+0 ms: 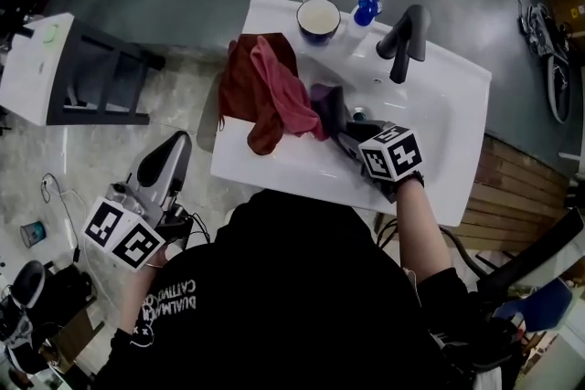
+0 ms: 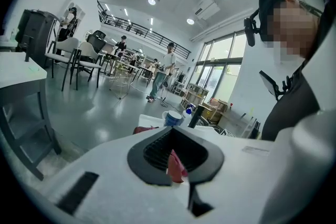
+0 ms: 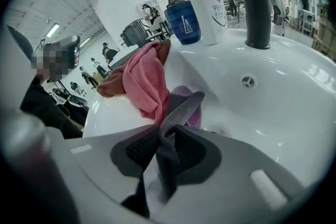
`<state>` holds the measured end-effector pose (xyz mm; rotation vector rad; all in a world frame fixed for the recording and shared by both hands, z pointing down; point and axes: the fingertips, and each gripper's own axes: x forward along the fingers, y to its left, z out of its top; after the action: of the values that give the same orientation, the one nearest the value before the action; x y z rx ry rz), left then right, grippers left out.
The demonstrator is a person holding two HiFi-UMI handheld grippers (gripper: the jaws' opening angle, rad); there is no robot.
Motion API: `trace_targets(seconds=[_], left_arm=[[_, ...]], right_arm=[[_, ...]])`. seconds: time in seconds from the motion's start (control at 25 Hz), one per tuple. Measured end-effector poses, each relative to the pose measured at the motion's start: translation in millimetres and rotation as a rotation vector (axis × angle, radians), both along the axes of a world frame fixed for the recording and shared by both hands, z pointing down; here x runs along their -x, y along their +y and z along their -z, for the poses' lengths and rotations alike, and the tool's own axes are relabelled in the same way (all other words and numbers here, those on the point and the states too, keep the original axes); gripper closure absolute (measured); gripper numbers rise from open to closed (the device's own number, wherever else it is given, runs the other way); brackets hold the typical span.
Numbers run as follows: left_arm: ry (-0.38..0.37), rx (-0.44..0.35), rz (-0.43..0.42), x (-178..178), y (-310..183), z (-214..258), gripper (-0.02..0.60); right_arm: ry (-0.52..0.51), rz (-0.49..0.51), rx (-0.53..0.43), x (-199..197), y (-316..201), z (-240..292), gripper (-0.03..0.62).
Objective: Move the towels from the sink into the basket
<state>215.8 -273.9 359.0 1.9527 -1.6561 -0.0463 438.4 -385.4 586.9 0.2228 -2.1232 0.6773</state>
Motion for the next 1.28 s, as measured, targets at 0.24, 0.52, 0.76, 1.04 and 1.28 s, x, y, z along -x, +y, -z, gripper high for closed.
trace_targets(seconds=[0.24, 0.52, 0.76, 1.04, 1.28], left_arm=[[0.019, 0.025, -0.009, 4.0, 11.6, -12.3, 0.583], [0.073, -0.003, -0.072, 15.1, 30.9, -18.3, 0.583], [0.091, -0.047, -0.153, 40.0, 58.3, -13.8, 0.583], [0.084, -0.087, -0.225, 79.4, 104.2, 2.6, 0.583], [0.09, -0.119, -0.26, 107.7, 142.0, 7.0, 0.583]], right_arm=[[0.021, -0.062, -0.032, -0.7, -4.3, -1.9, 0.529], [-0.009, -0.214, -0.186, -7.0, -8.8, 35.4, 0.554], [-0.057, -0.371, -0.369, -5.0, 7.3, 90.3, 0.554], [-0.19, -0.498, -0.449, 33.4, 60.2, 157.7, 0.556], [-0.257, -0.482, -0.52, 80.7, 111.5, 198.5, 0.556]])
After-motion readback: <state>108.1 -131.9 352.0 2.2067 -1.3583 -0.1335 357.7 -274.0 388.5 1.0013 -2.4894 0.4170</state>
